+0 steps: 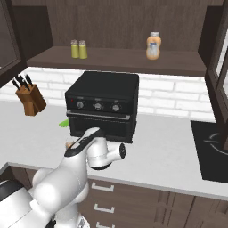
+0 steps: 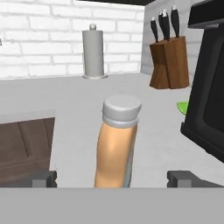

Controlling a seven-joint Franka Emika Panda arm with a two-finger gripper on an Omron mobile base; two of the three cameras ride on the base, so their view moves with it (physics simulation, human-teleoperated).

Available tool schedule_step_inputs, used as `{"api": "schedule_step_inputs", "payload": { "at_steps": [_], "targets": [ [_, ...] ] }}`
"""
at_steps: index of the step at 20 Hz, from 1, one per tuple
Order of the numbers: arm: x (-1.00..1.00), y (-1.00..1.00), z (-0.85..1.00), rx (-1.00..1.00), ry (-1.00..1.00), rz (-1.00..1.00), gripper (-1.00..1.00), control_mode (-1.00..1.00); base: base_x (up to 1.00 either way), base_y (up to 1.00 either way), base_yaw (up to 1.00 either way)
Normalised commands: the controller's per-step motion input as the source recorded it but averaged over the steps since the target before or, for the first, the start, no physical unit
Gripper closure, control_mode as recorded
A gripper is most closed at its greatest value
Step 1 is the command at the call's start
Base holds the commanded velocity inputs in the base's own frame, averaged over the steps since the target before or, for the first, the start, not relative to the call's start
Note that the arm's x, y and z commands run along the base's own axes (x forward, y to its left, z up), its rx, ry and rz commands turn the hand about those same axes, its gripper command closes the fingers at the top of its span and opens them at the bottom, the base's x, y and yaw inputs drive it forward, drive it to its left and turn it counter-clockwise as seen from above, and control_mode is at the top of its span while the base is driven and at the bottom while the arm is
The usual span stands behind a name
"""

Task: Put the shaker and condiment bottle from the counter next to their counterparts in the cabinet.

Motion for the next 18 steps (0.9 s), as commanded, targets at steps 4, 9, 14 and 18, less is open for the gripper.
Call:
{"api": "schedule_step_inputs", "payload": {
  "at_steps": [4,9,14,18],
  "targets": [
    [0.06,0.23,-0.07,0.00,0.02,-0.12,-1.00,-1.00,0.00,0.00,0.00],
    [0.00,0.14,-0.16,0.00,0.00,-0.13,-1.00,-1.00,0.00,0.00,0.00],
    [-0.20,0.02,-0.16,0.00,0.00,-0.08,-1.00,-1.00,0.00,0.00,0.00],
    [-0.43,0.04,-0.07,0.00,0.00,-0.01,-1.00,-1.00,0.00,0.00,0.00]
  ]
}}
